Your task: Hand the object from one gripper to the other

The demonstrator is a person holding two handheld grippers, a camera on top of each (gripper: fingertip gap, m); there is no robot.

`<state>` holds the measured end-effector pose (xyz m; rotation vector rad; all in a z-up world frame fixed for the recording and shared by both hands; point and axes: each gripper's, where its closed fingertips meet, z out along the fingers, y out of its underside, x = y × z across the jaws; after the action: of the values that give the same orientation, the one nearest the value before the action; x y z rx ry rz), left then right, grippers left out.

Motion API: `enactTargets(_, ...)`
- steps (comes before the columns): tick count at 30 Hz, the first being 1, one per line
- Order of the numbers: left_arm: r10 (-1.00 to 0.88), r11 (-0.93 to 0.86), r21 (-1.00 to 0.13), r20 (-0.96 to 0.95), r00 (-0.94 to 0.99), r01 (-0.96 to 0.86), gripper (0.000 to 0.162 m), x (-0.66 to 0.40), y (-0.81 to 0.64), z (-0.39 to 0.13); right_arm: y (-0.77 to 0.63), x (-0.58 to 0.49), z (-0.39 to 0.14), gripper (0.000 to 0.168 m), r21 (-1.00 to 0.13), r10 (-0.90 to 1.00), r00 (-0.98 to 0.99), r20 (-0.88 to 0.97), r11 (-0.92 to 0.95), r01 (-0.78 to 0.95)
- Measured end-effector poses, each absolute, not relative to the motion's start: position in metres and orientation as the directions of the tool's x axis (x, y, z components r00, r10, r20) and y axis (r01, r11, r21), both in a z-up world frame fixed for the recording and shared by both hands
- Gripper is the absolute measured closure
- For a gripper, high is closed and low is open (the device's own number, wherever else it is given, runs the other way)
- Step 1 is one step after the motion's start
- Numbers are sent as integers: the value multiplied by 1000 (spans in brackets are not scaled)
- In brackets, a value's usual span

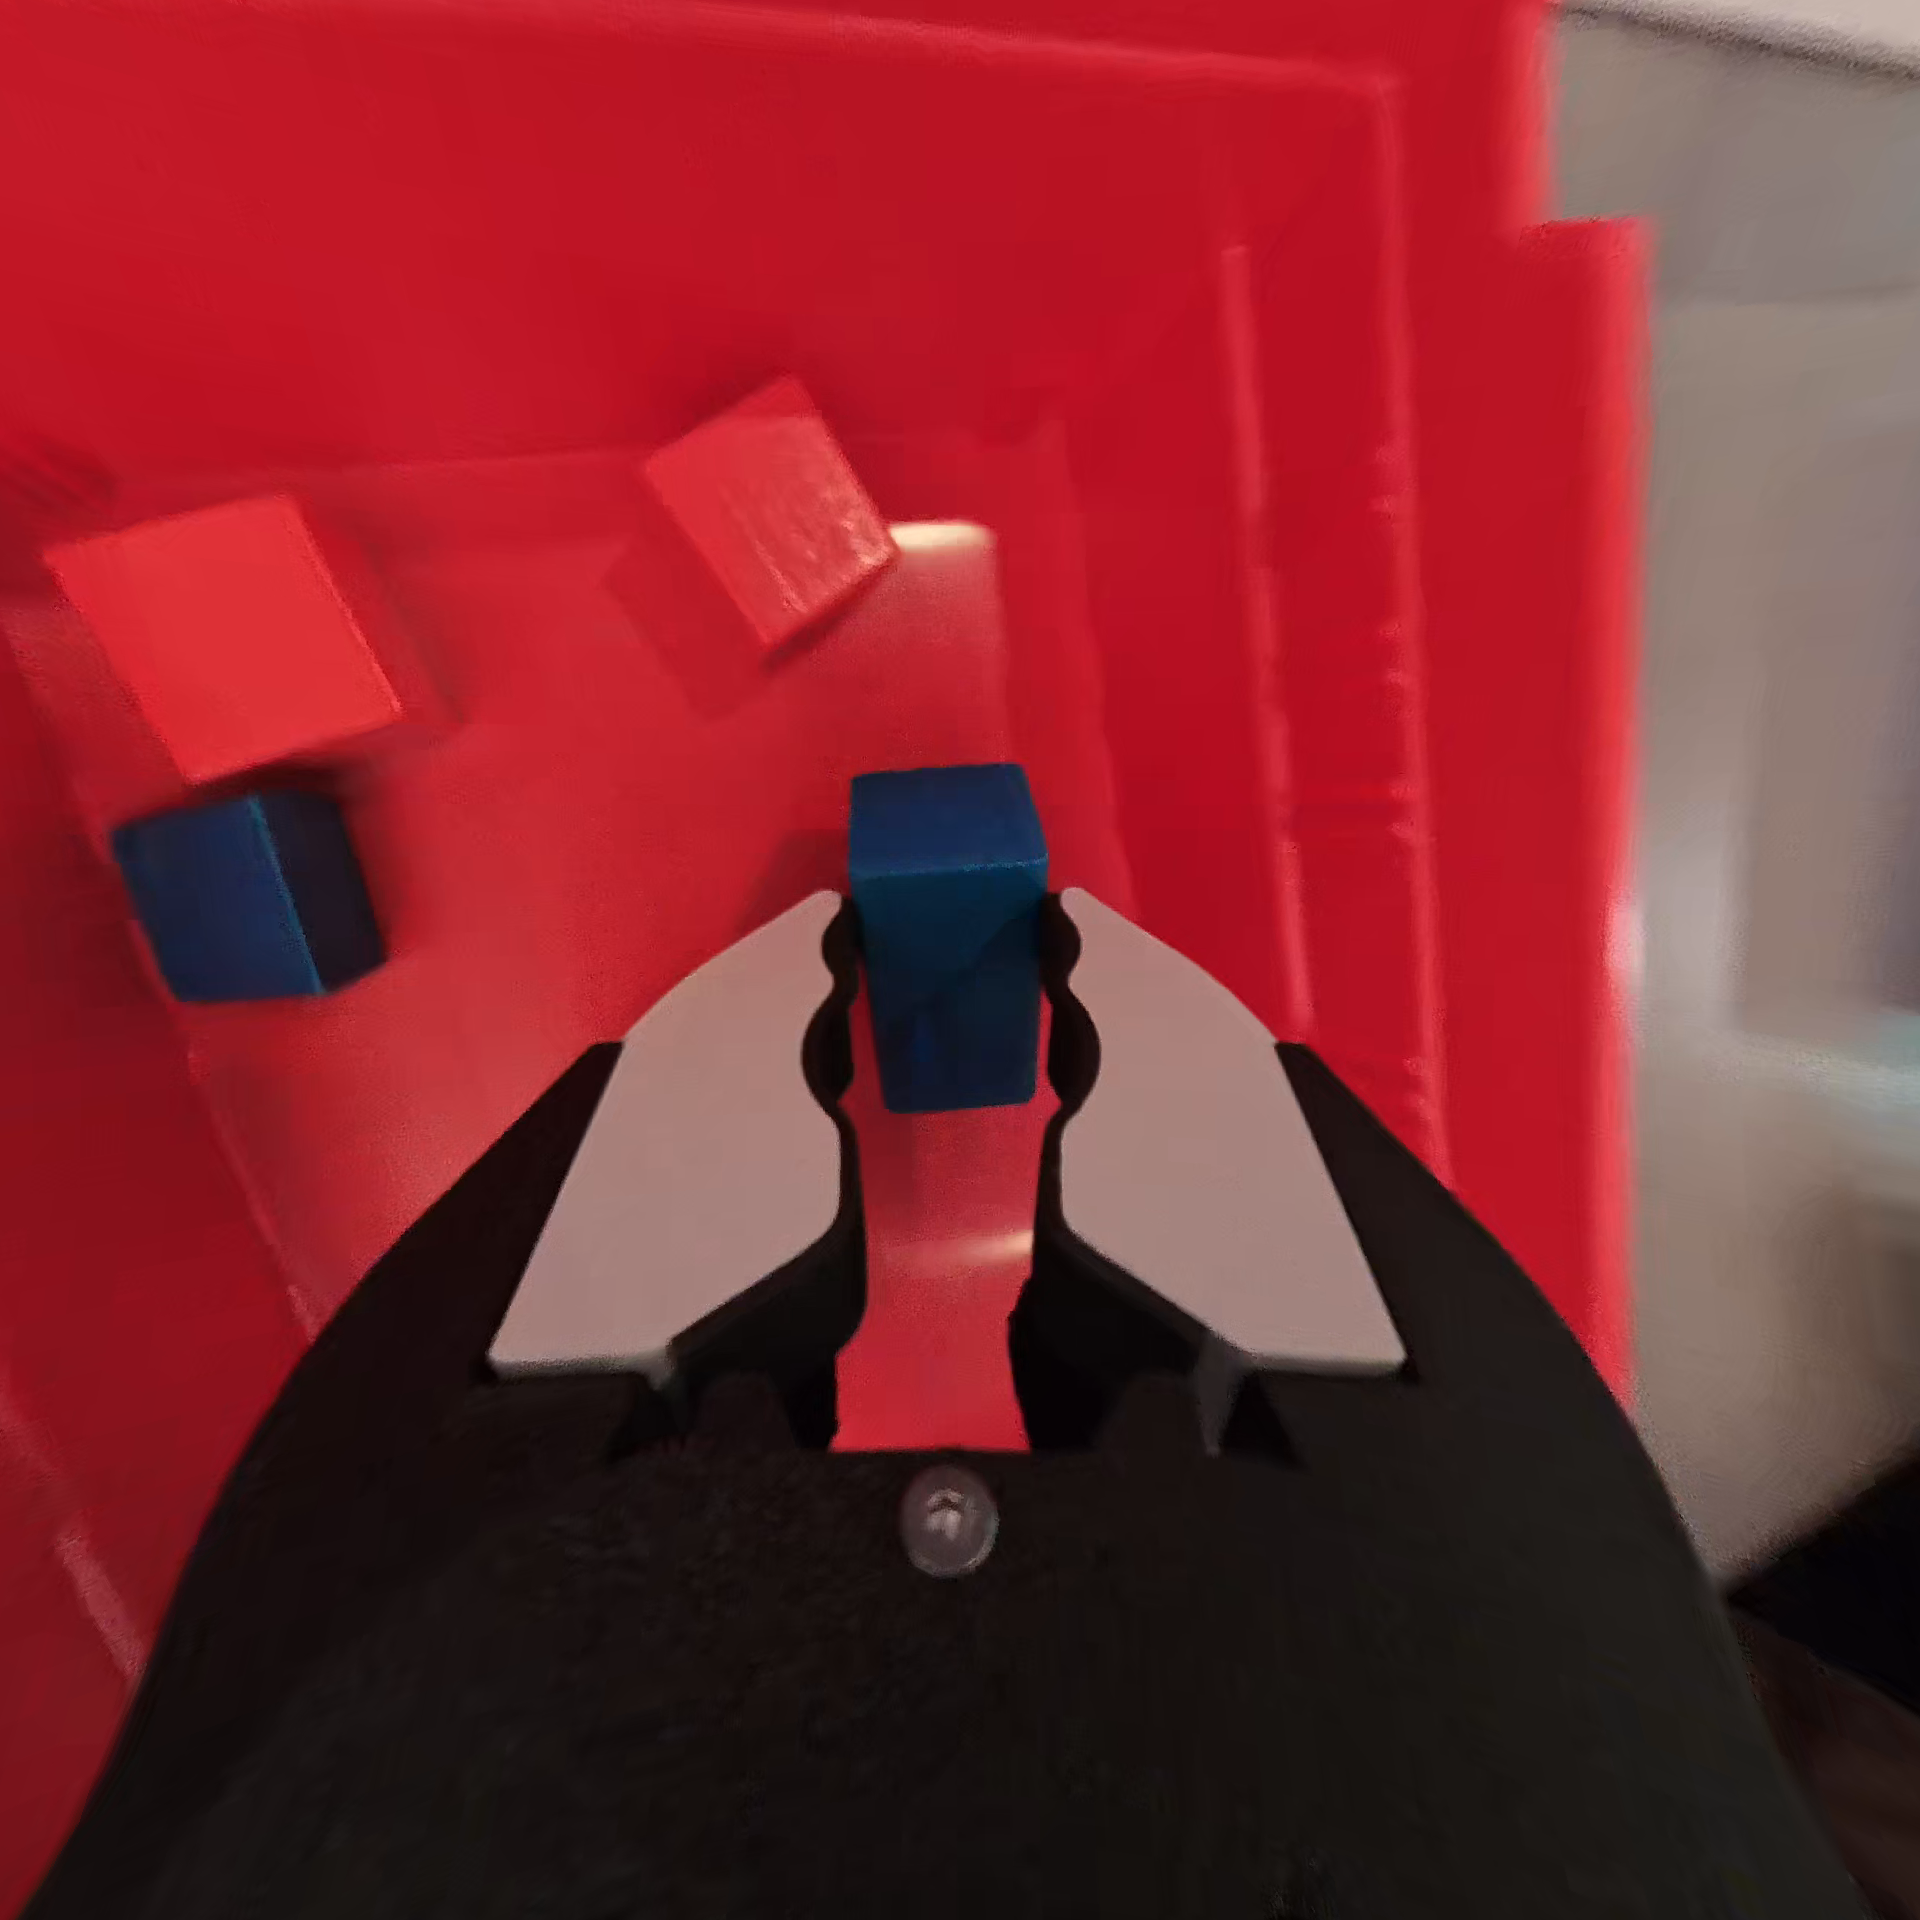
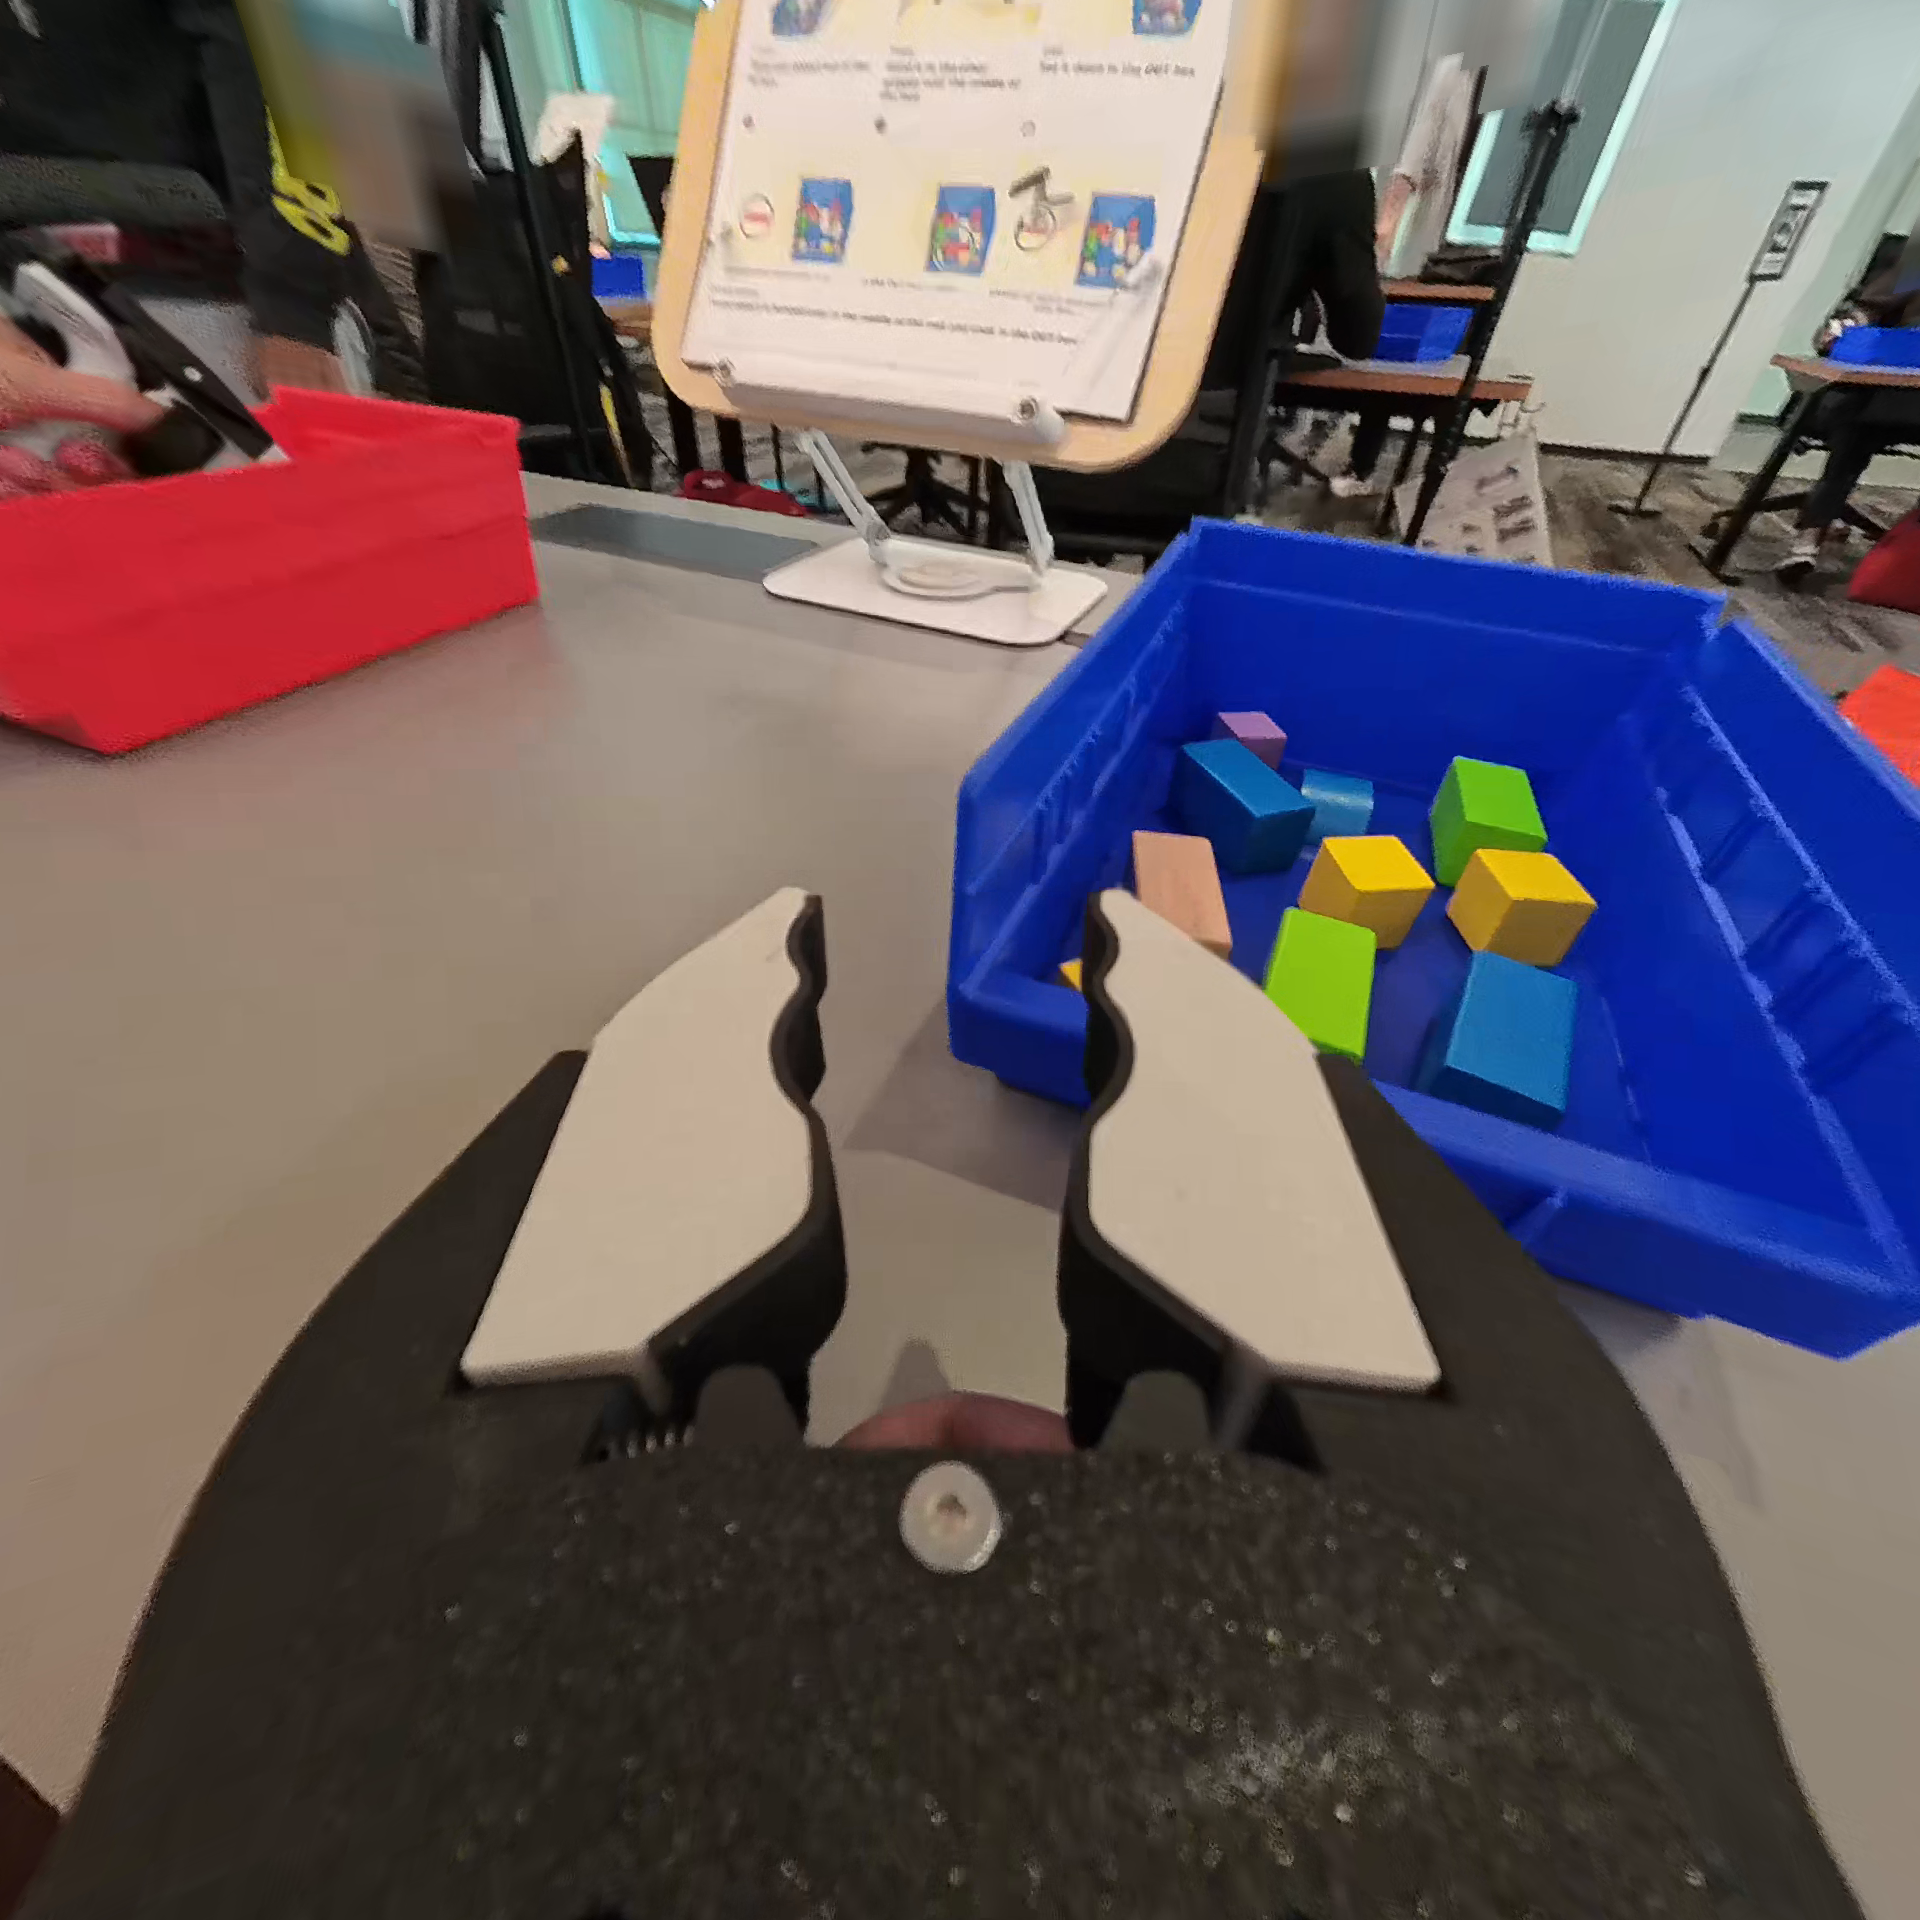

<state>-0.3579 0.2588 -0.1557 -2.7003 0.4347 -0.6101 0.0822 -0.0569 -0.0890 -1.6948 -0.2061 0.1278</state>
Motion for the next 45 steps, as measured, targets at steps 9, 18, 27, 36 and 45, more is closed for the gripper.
enactTargets(9, -484, -873, -488, 857, 176, -23, 129, -300, 162, -9, -21, 0, -48, 107, -980, 512, 841, 172, -2, 201)
enactTargets(18, -301, -745, -420, 905, -301, -518, 129, -180, 36, 15, 13, -109, -6, 108, -962, 871, 444, 209, 101, 255)
enactTargets(27, -223, -495, -406, 914, -339, -768, 128, -141, -26, 0, -16, -141, -1, 120, -954, 983, 94, 159, 128, 272)
enactTargets(36, -122, -512, -359, 930, -348, -780, 128, -125, -31, -8, -19, -135, -5, 138, -959, 978, 116, 174, 141, 245)
enactTargets(45, -354, -710, -437, 899, -257, -551, 104, -147, -15, -32, -24, -76, -3, 139, -969, 905, 408, 118, 16, 245)
